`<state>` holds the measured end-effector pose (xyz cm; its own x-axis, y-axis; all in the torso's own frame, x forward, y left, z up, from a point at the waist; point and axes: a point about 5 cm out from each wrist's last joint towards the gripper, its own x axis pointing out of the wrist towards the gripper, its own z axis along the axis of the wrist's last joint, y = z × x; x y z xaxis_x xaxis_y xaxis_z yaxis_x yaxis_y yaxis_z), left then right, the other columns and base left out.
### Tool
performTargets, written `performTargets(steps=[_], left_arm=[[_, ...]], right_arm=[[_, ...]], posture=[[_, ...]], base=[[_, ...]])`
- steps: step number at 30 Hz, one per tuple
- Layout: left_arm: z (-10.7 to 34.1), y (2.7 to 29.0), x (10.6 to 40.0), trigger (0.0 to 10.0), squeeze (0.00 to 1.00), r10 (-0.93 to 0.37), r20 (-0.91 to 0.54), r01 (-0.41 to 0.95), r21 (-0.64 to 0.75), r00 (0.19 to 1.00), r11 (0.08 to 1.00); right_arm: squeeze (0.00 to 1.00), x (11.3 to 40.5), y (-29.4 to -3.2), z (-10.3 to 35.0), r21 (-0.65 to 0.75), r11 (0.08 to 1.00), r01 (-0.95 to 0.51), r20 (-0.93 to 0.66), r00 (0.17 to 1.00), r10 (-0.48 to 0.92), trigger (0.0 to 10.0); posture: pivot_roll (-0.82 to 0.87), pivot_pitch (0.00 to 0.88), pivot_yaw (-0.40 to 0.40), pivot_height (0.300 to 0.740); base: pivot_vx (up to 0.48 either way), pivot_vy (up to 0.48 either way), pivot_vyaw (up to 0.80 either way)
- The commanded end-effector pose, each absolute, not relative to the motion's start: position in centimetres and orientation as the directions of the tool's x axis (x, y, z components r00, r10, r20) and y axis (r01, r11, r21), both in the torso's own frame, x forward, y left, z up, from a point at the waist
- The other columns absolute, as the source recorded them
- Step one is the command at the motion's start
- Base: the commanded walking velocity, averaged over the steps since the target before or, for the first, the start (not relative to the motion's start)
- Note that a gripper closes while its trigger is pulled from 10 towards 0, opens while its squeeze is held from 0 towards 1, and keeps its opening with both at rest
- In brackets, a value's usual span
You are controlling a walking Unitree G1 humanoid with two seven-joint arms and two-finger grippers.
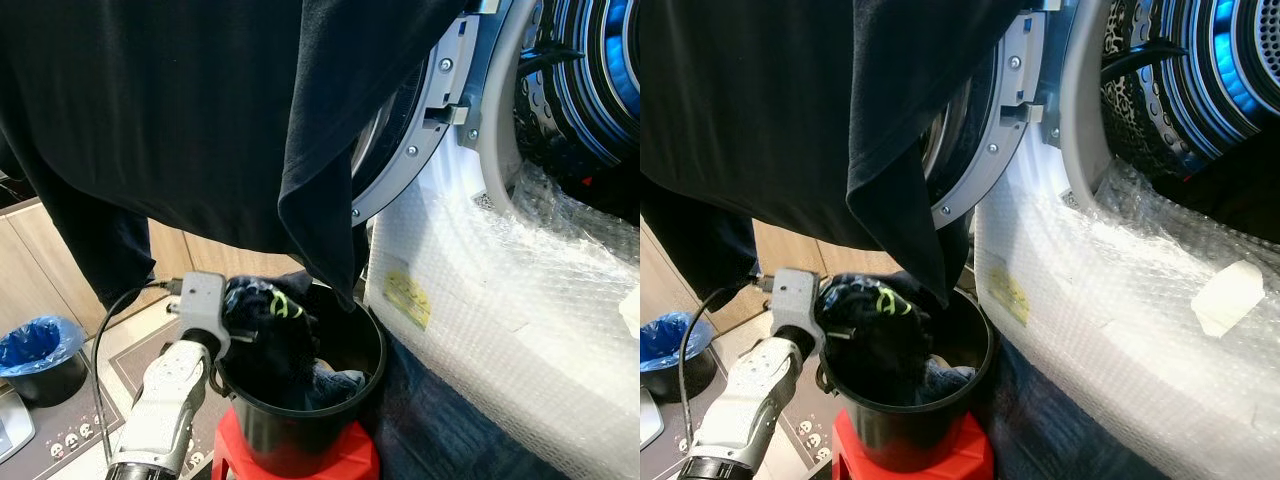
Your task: Clothes washing
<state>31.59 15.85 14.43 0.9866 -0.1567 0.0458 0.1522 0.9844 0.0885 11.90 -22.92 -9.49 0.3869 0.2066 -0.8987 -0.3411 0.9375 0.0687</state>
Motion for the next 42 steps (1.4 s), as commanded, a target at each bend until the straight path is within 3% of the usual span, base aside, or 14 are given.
performTargets(steps=[1,7,12,21,29,30,34,42], left_arm=[[16.9,14.7,31.7,10.0,0.0,-0.232,0.147,0.209,0.16,0.962,0.965],[18.0,12.1,31.3,10.0,0.0,-0.383,0.181,0.34,0.23,0.906,0.912],[18.1,11.1,31.3,10.0,0.0,-0.433,0.178,0.384,0.253,0.883,0.888],[21.1,8.2,29.8,10.0,0.0,-0.583,0.309,0.466,0.377,0.751,0.8],[20.9,5.3,28.6,10.0,0.0,-0.713,0.259,0.592,0.415,0.652,0.691],[20.7,4.2,28.1,10.0,0.0,-0.764,0.23,0.631,0.45,0.602,0.632],[20.5,2.7,27.2,10.0,0.0,-0.831,0.183,0.704,0.454,0.526,0.546],[20.3,2.1,27.0,10.0,0.0,-0.85,0.158,0.719,0.471,0.502,0.512]], right_arm=[[0.0,11.9,-22.6,-9.6,0.075,0.939,-0.337,-0.899,0.385,0.21,10.0],[0.0,12.1,-22.3,-9.6,0.078,0.94,-0.333,-0.895,0.391,0.213,10.0],[0.0,12.0,-22.2,-9.6,0.08,0.94,-0.33,-0.895,0.391,0.214,10.0],[0.0,11.8,-22.3,-9.7,0.08,0.944,-0.319,-0.896,0.392,0.208,10.0],[0.0,12.2,-22.1,-9.6,0.089,0.946,-0.312,-0.884,0.412,0.219,10.0],[0.0,12.7,-21.9,-9.4,0.101,0.945,-0.31,-0.865,0.443,0.237,10.0],[0.0,13.6,-21.8,-8.7,0.143,0.944,-0.296,-0.806,0.52,0.285,10.0],[0.0,13.7,-21.9,-8.5,0.159,0.939,-0.304,-0.784,0.539,0.308,10.0]], posture=[[-0.06,0.0,-0.014,0.74],[-0.06,0.0,-0.007,0.74],[-0.06,0.0,-0.002,0.74],[-0.07,0.0,0.006,0.74],[-0.08,0.0,0.013,0.74],[-0.08,0.0,0.015,0.74],[-0.09,0.0,0.028,0.74],[-0.09,0.0,0.03,0.74]], base=[[0.0,0.0,0.0],[0.0,0.0,0.0],[0.0,0.0,0.0],[0.0,0.0,0.0],[0.0,0.0,0.0],[0.0,0.0,0.0],[0.0,0.0,0.0],[0.0,0.0,0.0]])
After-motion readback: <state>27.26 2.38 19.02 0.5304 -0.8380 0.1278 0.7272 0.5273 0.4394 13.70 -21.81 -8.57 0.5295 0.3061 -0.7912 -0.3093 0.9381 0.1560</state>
